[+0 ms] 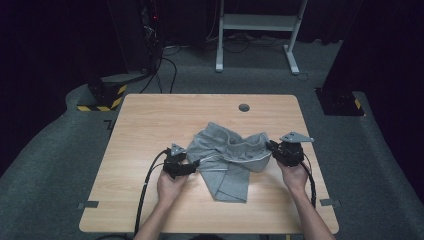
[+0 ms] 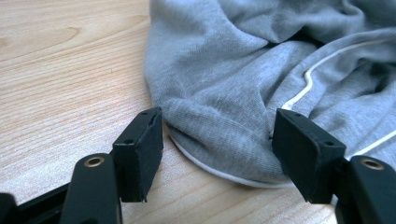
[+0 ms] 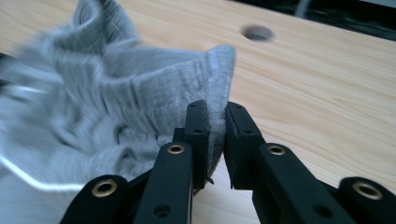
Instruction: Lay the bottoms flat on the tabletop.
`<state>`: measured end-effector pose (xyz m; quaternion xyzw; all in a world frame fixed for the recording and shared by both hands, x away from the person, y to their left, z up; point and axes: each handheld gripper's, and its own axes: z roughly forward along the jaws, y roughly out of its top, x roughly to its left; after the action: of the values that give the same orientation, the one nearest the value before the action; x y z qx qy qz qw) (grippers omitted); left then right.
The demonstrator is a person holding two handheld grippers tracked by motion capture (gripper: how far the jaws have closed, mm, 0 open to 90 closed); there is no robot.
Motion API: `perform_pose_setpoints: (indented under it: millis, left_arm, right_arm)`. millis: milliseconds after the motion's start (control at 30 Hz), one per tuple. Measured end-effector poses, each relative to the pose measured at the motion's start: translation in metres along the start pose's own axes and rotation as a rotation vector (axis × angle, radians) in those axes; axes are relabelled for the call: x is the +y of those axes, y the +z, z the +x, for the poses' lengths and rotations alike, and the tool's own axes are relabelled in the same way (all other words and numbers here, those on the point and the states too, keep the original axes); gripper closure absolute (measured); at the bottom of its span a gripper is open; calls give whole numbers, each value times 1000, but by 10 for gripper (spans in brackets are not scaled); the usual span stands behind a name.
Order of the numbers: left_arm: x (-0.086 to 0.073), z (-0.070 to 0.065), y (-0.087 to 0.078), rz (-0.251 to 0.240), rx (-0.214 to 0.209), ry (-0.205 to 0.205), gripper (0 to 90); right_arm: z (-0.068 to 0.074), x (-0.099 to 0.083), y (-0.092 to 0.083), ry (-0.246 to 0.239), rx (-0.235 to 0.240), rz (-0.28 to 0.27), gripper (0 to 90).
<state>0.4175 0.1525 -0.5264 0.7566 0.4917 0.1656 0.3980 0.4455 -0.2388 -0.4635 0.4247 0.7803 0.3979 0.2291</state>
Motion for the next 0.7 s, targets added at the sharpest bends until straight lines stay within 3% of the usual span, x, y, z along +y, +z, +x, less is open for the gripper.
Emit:
perform_pose_setpoints:
  millis: [133, 167, 200, 233, 300, 333, 400, 433, 500, 533, 567, 600, 633, 667, 700]
  left_arm:
    - [0, 0, 0, 0, 3, 1, 341]
    - [0, 0, 0, 0, 3, 1, 341]
    - [0, 0, 0, 0, 3, 1, 341]
    - [0, 0, 0, 0, 3, 1, 341]
    - [0, 0, 0, 0, 3, 0, 341]
    - [0, 0, 0, 0, 3, 0, 341]
    - [0, 0, 0, 0, 3, 1, 341]
    - [0, 0, 0, 0, 4, 1, 341]
    - [0, 0, 0, 0, 5, 0, 341]
    - [0, 0, 0, 0, 5, 0, 341]
    - [0, 0, 0, 0, 5, 0, 341]
    - [0, 0, 0, -1, 6, 0, 341]
    - [0, 0, 0, 0, 6, -1, 341]
    - [0, -1, 0, -1, 7, -3, 341]
    - [0, -1, 0, -1, 11, -3, 341]
  right_arm:
    - [-7, -6, 17, -10, -38, 81, 792]
    - [-10, -8, 24, 5, -37, 114, 753]
    - [-10, -8, 24, 5, -37, 114, 753]
    - [-12, -10, 28, 28, -43, 132, 691]
    - [-12, -10, 27, 37, -45, 130, 673]
    - [-13, -8, 21, 46, -46, 101, 625]
    - [-12, -6, 16, 52, -43, 82, 613]
    - [-9, -2, 7, 54, -33, 41, 593]
    - [-7, 0, 3, 58, -17, 31, 587]
    - [1, 2, -2, 32, 19, 24, 583]
    - [1, 2, -2, 32, 19, 24, 583]
    - [6, 3, -4, 20, 38, 21, 580]
    - [17, 5, -5, -8, 88, 23, 577]
    - [17, 5, -5, -8, 88, 23, 577]
    - [32, 6, -3, -38, 124, 32, 568]
